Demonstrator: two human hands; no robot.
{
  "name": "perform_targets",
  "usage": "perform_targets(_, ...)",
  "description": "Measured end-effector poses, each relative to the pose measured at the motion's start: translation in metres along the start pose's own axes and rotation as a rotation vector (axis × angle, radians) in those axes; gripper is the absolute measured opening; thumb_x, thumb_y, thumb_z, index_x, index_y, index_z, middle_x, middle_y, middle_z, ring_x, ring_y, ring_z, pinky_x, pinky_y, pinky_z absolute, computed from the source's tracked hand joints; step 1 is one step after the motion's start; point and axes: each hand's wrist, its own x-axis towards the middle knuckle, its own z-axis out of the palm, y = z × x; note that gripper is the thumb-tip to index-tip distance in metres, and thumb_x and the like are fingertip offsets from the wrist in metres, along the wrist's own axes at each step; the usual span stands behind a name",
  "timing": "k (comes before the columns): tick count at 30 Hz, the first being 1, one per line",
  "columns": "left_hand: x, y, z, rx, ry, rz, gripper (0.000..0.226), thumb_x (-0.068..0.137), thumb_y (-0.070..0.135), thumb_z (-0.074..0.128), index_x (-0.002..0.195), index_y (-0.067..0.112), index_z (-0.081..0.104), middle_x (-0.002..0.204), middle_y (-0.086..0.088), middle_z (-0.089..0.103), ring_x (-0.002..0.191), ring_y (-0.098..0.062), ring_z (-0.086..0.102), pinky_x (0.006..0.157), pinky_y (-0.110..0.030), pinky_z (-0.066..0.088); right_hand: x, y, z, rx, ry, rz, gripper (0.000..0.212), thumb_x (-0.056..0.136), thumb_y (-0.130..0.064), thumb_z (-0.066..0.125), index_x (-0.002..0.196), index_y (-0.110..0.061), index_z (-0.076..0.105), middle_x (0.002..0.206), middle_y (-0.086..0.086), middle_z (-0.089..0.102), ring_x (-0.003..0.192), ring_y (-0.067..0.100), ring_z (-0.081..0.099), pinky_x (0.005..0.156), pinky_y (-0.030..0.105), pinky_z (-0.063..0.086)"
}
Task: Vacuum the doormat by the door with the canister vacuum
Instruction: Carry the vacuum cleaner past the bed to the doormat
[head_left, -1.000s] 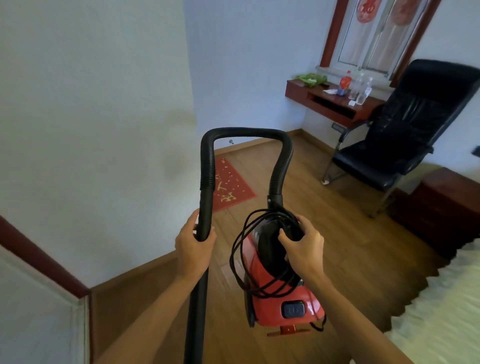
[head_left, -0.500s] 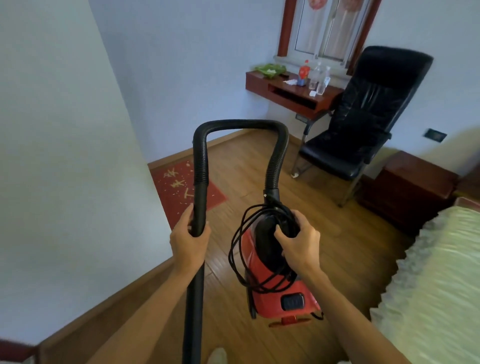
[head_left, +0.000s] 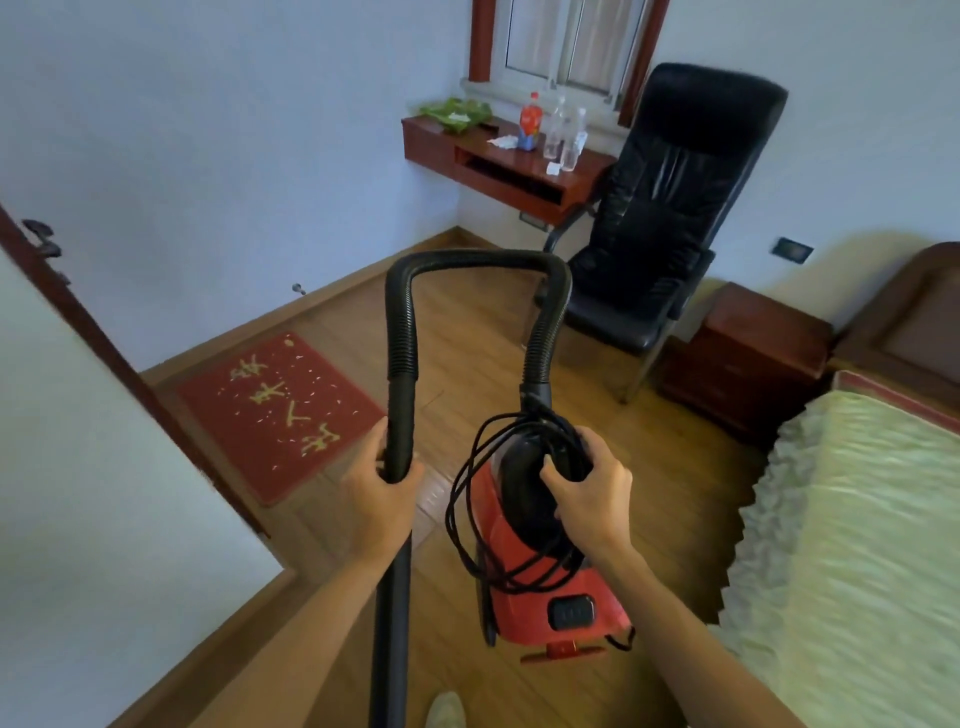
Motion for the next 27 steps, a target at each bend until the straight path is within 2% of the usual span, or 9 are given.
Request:
perform_targets(2, 0.026, -0.001, 0.02, -0.05, -0.029, -0.013, 0.056, 0.086, 0.002, 0.071, 0.135, 0.021, 0.053, 0.098, 0.01, 0.067, 0.082, -0.018, 0.07, 0.066, -0.025, 0.059, 0.022, 0.0, 0.0, 0.0, 0.022, -0.001, 0.034, 0.088, -0.018, 0.071, 0.118, -0.031, 0.061, 0.095, -0.013, 0.071, 0.067, 0.015, 0.066, 0.068, 0.042, 0.062)
perform_targets(4, 0.048, 0.0, 0.04, -0.053, -0.034, -0.009, 0.058, 0.084, 0.0, 0.072, 0.136, 0.017, 0.053, 0.098, 0.011, 0.067, 0.085, -0.015, 0.07, 0.07, -0.026, 0.06, 0.043, -0.003, -0.001, 0.012, 0.047, -0.016, 0.036, 0.088, -0.017, 0.071, 0.112, -0.041, 0.06, 0.094, -0.018, 0.07, 0.065, 0.011, 0.064, 0.066, 0.036, 0.061)
perform_targets(5, 0.058, 0.0, 0.049, -0.061, -0.026, -0.005, 0.058, 0.084, 0.0, 0.073, 0.136, 0.016, 0.053, 0.098, 0.014, 0.066, 0.087, -0.012, 0.069, 0.072, -0.028, 0.061, 0.052, -0.004, -0.002, 0.015, 0.06, -0.017, 0.04, 0.088, -0.016, 0.071, 0.107, -0.049, 0.058, 0.093, -0.021, 0.07, 0.062, 0.008, 0.063, 0.062, 0.031, 0.06)
perform_targets(7, 0.075, -0.001, 0.067, -0.064, -0.025, -0.001, 0.057, 0.083, 0.003, 0.074, 0.136, 0.014, 0.055, 0.099, 0.014, 0.066, 0.087, -0.008, 0.069, 0.073, -0.033, 0.061, 0.071, -0.007, -0.005, 0.029, 0.083, -0.011, 0.044, 0.089, -0.014, 0.071, 0.101, -0.052, 0.054, 0.09, -0.016, 0.07, 0.054, 0.007, 0.062, 0.051, 0.022, 0.054)
perform_targets(13, 0.12, -0.004, 0.107, -0.022, -0.054, 0.027, 0.057, 0.085, 0.008, 0.073, 0.138, 0.017, 0.053, 0.094, 0.008, 0.068, 0.077, -0.014, 0.07, 0.065, -0.038, 0.062, 0.131, -0.001, -0.011, 0.057, 0.107, 0.027, 0.032, 0.09, -0.013, 0.071, 0.113, -0.032, 0.059, 0.089, -0.007, 0.07, 0.05, 0.012, 0.064, 0.046, 0.023, 0.053)
perform_targets(16, 0.142, -0.008, 0.126, -0.007, -0.03, 0.034, 0.057, 0.085, 0.007, 0.073, 0.138, 0.015, 0.053, 0.095, 0.007, 0.069, 0.078, -0.013, 0.07, 0.066, -0.039, 0.062, 0.164, 0.003, -0.013, 0.05, 0.084, 0.031, 0.032, 0.09, -0.013, 0.07, 0.109, -0.036, 0.057, 0.088, -0.009, 0.069, 0.048, 0.011, 0.063, 0.045, 0.021, 0.051)
perform_targets(18, 0.157, -0.01, 0.14, 0.002, -0.01, 0.035, 0.056, 0.085, 0.009, 0.073, 0.138, 0.016, 0.054, 0.097, 0.006, 0.07, 0.08, -0.012, 0.071, 0.069, -0.038, 0.062, 0.188, 0.005, -0.014, 0.055, 0.046, 0.037, 0.03, 0.09, -0.012, 0.07, 0.11, -0.032, 0.058, 0.086, -0.008, 0.068, 0.044, 0.01, 0.06, 0.042, 0.021, 0.05)
perform_targets(22, 0.189, -0.01, 0.174, -0.009, 0.044, 0.011, 0.056, 0.086, 0.008, 0.072, 0.138, 0.016, 0.054, 0.096, 0.005, 0.07, 0.083, -0.01, 0.07, 0.075, -0.035, 0.061, 0.239, 0.012, -0.018, 0.062, -0.039, 0.001, 0.032, 0.091, -0.011, 0.069, 0.103, -0.038, 0.056, 0.086, -0.006, 0.069, 0.041, 0.01, 0.058, 0.04, 0.021, 0.049)
perform_targets(27, 0.219, -0.002, 0.21, 0.006, 0.127, -0.015, 0.055, 0.085, 0.006, 0.073, 0.133, 0.026, 0.054, 0.088, 0.011, 0.067, 0.082, -0.002, 0.067, 0.074, -0.02, 0.058, 0.296, 0.028, -0.02, 0.046, -0.112, 0.014, 0.037, 0.091, -0.014, 0.069, 0.12, -0.029, 0.053, 0.093, -0.007, 0.068, 0.049, 0.01, 0.064, 0.043, 0.02, 0.05)
